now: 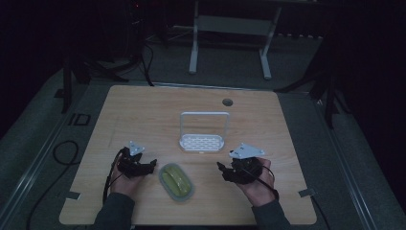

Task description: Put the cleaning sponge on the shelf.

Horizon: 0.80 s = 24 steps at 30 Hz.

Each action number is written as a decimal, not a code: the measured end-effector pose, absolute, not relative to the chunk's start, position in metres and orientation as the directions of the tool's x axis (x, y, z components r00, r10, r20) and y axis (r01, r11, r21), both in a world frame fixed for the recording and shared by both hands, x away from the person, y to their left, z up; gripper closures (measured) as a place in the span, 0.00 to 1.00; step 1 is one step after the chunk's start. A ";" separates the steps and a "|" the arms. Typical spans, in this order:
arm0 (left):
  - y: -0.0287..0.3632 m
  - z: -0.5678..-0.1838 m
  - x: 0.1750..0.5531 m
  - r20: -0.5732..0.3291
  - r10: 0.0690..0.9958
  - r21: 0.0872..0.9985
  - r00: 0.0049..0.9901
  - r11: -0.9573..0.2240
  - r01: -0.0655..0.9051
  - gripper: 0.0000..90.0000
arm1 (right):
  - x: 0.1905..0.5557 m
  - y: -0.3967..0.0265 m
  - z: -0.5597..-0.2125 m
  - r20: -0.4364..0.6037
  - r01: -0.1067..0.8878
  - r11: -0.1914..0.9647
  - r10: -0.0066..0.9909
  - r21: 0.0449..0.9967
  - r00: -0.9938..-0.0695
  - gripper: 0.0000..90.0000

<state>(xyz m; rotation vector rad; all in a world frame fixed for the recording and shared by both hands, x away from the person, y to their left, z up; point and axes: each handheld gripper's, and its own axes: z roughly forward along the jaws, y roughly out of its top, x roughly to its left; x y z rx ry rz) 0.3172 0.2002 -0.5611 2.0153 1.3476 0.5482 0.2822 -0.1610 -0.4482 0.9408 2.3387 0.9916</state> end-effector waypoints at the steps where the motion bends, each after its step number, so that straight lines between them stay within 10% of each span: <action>1: 0.200 -0.561 0.317 -0.010 0.922 0.709 0.386 -0.266 0.653 0.26 | 0.283 -0.159 -0.448 -0.120 0.419 0.517 0.723 0.746 -0.680 0.42; 24: 0.200 -0.561 0.317 -0.011 0.921 0.709 0.389 -0.267 0.653 0.25 | 0.299 -0.111 -0.434 -0.117 0.406 0.578 0.663 0.708 -0.740 0.54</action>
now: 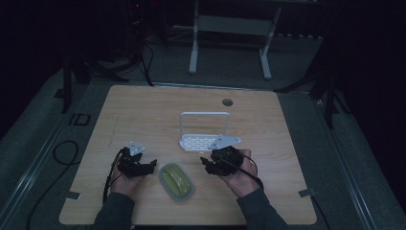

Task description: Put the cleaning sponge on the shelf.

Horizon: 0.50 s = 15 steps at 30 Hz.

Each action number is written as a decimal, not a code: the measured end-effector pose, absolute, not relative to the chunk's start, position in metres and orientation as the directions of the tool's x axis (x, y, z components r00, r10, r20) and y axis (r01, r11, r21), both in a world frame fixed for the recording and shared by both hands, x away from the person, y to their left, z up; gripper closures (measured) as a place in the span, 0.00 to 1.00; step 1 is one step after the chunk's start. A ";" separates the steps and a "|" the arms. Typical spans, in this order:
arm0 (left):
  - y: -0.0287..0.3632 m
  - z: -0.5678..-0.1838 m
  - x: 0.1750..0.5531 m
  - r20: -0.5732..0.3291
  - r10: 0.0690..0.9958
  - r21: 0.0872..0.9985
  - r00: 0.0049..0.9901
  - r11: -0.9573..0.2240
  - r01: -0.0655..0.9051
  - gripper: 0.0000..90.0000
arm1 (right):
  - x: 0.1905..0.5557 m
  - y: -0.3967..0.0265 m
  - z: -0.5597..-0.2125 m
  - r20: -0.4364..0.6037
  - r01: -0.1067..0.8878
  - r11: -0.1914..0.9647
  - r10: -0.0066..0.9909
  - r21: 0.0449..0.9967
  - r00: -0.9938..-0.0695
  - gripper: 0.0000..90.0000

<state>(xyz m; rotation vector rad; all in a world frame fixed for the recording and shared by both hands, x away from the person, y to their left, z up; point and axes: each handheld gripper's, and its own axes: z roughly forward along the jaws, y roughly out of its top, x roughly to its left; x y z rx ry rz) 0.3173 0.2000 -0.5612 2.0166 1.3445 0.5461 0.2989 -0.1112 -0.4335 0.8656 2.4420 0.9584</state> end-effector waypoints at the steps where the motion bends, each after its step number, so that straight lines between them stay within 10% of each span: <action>1: 0.200 -0.561 0.317 -0.011 0.921 0.709 0.389 -0.267 0.652 0.25 | 0.299 -0.110 -0.433 -0.115 0.407 0.576 0.663 0.708 -0.739 0.54; 15: 0.200 -0.561 0.317 -0.011 0.920 0.708 0.391 -0.269 0.653 0.24 | 0.304 -0.089 -0.433 -0.133 0.425 0.622 0.651 0.657 -0.748 0.55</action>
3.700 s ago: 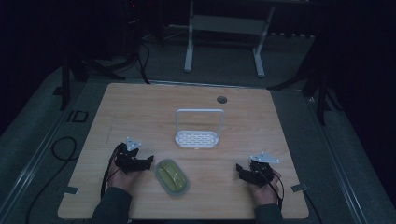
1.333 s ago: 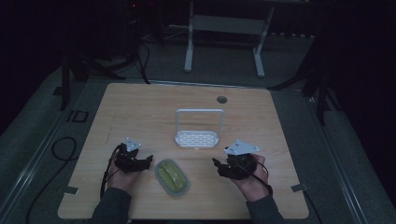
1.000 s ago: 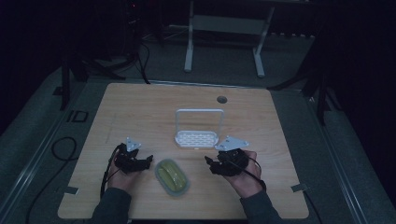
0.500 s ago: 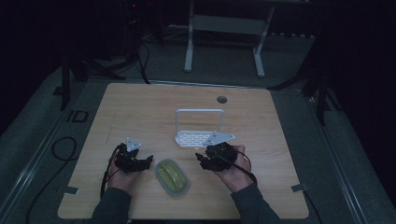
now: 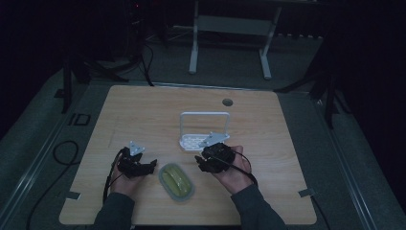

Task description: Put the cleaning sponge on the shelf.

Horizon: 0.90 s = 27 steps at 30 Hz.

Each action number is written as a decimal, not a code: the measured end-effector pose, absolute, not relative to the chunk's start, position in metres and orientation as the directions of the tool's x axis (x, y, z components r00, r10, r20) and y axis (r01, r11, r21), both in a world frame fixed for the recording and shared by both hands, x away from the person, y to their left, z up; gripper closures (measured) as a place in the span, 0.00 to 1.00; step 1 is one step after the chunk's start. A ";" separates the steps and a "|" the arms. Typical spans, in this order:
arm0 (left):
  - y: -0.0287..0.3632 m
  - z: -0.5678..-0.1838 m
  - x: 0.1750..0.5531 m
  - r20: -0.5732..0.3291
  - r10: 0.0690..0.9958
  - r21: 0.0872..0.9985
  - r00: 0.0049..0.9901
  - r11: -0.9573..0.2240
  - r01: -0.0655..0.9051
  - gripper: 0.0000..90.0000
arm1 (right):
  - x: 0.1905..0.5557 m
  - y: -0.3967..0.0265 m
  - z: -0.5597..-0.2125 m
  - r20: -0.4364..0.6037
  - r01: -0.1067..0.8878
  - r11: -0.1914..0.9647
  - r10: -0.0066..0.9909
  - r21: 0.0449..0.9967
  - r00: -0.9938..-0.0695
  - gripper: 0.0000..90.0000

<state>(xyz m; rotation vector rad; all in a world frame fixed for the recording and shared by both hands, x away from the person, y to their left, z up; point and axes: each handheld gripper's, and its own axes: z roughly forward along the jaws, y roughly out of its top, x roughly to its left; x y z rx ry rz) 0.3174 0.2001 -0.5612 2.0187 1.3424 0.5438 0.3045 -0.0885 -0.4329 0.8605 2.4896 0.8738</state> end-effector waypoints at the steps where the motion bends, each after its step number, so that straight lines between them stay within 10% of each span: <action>1: 0.200 -0.561 0.317 -0.011 0.920 0.708 0.391 -0.269 0.653 0.24 | 0.305 -0.086 -0.433 -0.127 0.434 0.626 0.650 0.648 -0.749 0.55; 27: 0.200 -0.561 0.317 -0.011 0.919 0.709 0.393 -0.270 0.652 0.24 | 0.308 -0.048 -0.428 -0.027 0.509 0.645 0.634 0.570 -0.773 0.59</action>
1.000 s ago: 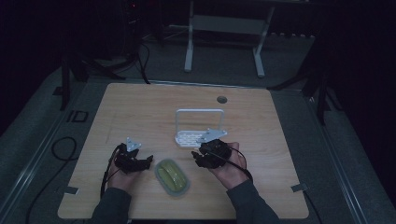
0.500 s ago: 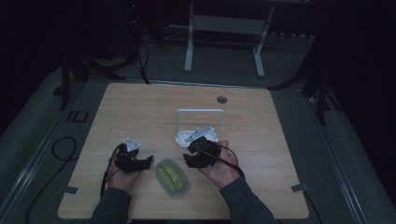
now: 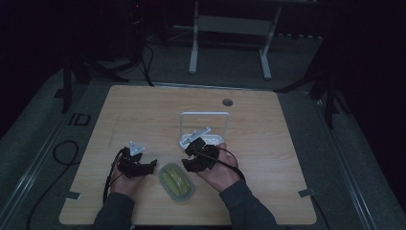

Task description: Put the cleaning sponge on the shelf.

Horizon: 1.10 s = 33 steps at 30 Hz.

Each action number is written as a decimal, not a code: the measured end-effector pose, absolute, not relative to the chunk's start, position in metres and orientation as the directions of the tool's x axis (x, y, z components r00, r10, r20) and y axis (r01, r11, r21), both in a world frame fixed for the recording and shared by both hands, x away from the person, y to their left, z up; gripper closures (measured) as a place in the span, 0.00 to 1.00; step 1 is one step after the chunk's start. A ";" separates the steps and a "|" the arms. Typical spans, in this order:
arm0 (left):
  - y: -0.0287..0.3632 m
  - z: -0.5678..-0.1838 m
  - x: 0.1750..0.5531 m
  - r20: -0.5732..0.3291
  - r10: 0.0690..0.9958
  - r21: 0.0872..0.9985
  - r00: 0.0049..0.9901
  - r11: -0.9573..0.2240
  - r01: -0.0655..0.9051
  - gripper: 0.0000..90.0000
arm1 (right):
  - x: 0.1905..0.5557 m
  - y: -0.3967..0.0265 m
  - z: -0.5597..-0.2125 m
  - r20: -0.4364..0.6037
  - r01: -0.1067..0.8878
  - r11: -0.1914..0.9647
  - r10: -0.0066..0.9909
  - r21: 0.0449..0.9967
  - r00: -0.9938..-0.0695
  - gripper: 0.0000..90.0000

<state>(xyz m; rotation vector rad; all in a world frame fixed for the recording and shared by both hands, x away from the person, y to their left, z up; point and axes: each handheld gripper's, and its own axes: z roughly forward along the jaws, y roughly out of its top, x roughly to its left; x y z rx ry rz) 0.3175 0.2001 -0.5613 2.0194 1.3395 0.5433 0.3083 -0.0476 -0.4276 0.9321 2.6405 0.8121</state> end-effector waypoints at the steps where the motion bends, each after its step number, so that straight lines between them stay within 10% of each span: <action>1: 0.200 -0.561 0.317 -0.011 0.919 0.708 0.393 -0.270 0.652 0.24 | 0.308 -0.046 -0.427 -0.030 0.506 0.648 0.632 0.569 -0.775 0.59; 33: 0.200 -0.561 0.318 -0.011 0.918 0.708 0.397 -0.273 0.651 0.24 | 0.311 -0.015 -0.441 0.020 0.542 0.694 0.607 0.475 -0.795 0.59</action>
